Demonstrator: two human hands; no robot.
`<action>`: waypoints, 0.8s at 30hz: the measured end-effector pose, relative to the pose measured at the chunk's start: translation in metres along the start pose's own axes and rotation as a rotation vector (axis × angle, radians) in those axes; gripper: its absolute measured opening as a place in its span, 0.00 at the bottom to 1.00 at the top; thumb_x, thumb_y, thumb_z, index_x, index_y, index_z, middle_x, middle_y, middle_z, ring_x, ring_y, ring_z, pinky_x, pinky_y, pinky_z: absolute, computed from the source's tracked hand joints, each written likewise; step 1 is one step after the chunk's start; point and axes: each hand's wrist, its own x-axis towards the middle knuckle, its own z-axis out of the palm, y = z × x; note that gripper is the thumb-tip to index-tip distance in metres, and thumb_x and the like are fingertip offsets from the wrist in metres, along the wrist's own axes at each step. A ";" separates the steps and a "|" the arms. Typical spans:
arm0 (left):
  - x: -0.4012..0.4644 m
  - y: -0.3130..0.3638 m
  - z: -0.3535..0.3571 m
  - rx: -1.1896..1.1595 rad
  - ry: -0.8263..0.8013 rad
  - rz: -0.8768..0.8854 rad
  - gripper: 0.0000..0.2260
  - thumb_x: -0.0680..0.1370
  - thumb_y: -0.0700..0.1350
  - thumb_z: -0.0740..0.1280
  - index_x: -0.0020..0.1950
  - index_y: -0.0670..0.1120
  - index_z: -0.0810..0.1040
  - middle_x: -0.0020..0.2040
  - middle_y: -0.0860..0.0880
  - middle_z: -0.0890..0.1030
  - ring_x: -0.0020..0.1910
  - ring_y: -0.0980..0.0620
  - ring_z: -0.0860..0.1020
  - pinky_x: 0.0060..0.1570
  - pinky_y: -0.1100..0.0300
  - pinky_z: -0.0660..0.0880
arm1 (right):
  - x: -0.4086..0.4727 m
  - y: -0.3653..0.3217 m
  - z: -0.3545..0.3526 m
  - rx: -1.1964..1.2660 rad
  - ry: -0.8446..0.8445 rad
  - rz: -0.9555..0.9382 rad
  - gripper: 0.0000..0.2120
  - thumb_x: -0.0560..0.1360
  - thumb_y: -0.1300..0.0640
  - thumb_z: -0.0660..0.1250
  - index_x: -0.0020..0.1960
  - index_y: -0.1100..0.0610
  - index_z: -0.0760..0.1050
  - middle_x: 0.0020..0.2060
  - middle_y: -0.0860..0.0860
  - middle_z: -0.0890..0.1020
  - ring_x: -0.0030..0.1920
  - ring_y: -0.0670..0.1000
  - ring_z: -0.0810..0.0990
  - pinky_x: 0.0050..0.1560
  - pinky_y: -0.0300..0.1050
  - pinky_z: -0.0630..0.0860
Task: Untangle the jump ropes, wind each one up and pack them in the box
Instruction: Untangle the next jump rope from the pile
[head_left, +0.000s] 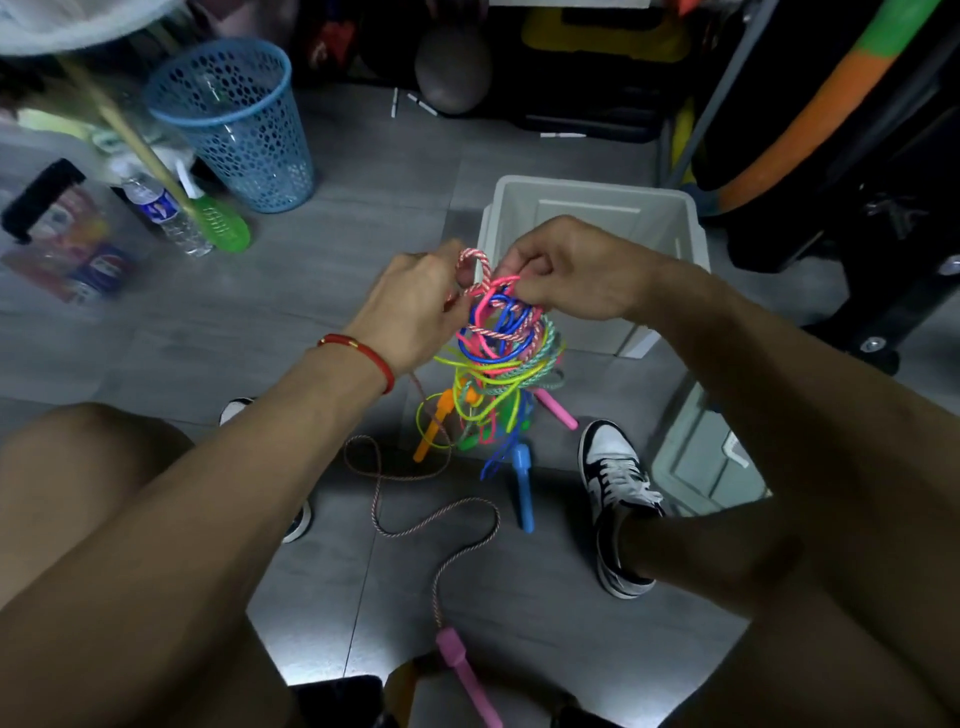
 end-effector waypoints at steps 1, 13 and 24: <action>0.000 -0.002 0.001 -0.089 -0.013 -0.052 0.09 0.75 0.44 0.73 0.50 0.44 0.75 0.42 0.46 0.82 0.45 0.44 0.79 0.41 0.59 0.67 | -0.001 0.001 0.001 0.067 0.000 0.014 0.10 0.76 0.69 0.63 0.53 0.65 0.82 0.36 0.52 0.84 0.36 0.44 0.81 0.41 0.40 0.79; 0.001 0.013 -0.009 -0.846 -0.013 -0.368 0.14 0.82 0.46 0.64 0.38 0.44 0.68 0.31 0.38 0.79 0.17 0.53 0.64 0.23 0.66 0.57 | -0.009 0.007 0.002 0.266 0.195 0.084 0.08 0.76 0.67 0.69 0.55 0.63 0.81 0.42 0.58 0.86 0.41 0.52 0.84 0.47 0.47 0.83; 0.005 -0.013 -0.040 -0.975 0.168 -0.561 0.11 0.82 0.42 0.62 0.40 0.47 0.68 0.37 0.43 0.84 0.23 0.49 0.77 0.27 0.61 0.66 | -0.010 0.049 -0.009 0.218 0.316 0.401 0.08 0.77 0.70 0.65 0.44 0.61 0.80 0.48 0.68 0.83 0.45 0.65 0.85 0.47 0.59 0.84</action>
